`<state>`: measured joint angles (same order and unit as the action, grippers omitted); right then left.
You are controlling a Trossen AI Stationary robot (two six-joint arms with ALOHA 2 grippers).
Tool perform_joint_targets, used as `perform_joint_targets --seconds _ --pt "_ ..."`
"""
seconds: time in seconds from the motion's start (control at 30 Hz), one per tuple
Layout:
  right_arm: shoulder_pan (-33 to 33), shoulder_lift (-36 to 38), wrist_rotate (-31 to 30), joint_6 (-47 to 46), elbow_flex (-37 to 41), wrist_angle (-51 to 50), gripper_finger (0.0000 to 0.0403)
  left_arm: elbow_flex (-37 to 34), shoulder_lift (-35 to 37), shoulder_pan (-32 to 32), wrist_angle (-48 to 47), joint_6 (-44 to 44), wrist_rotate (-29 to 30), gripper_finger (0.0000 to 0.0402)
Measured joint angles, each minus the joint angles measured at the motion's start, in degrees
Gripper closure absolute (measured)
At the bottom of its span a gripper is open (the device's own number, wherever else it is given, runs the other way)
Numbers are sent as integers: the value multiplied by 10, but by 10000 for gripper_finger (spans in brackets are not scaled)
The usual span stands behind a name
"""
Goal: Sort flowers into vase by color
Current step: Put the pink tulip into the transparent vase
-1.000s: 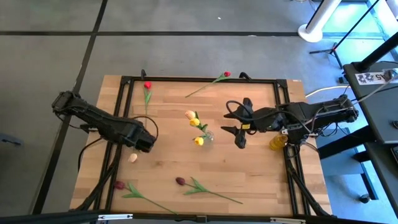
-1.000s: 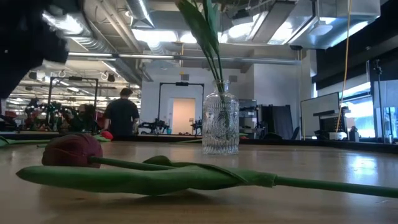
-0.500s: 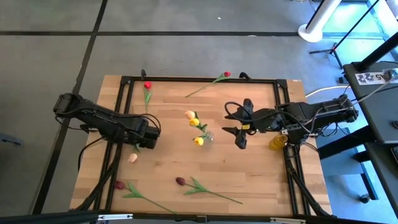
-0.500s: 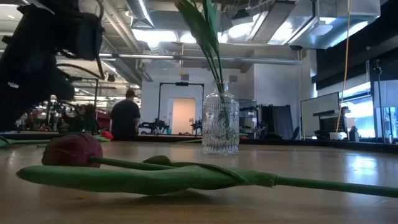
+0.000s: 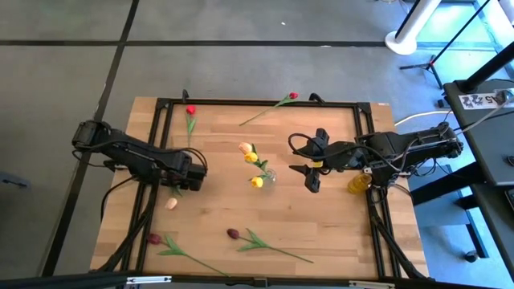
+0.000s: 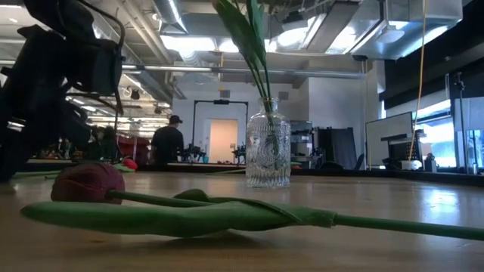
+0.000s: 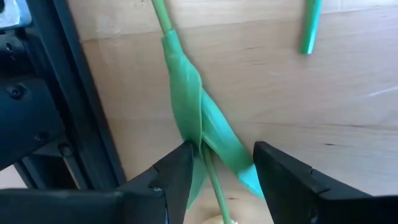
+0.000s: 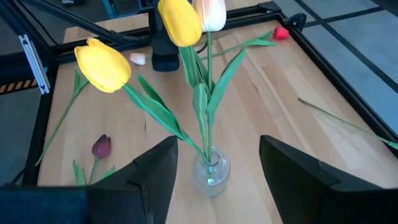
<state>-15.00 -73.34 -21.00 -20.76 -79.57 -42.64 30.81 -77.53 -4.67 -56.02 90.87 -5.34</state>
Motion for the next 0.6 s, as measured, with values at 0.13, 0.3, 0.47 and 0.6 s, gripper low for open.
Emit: perform_joint_targets --seconds 0.13,0.3,0.47,0.6 --pt "0 0 0 0 0 0 178 8 0 -1 6 -1 15 279" --pt "0 4 1 5 1 -2 178 21 -1 -13 17 -2 59 370" --pt "0 32 1 6 1 -14 178 78 4 -38 -8 -13 111 390" --pt "0 58 0 17 0 -12 178 164 23 -40 -72 -63 191 396"
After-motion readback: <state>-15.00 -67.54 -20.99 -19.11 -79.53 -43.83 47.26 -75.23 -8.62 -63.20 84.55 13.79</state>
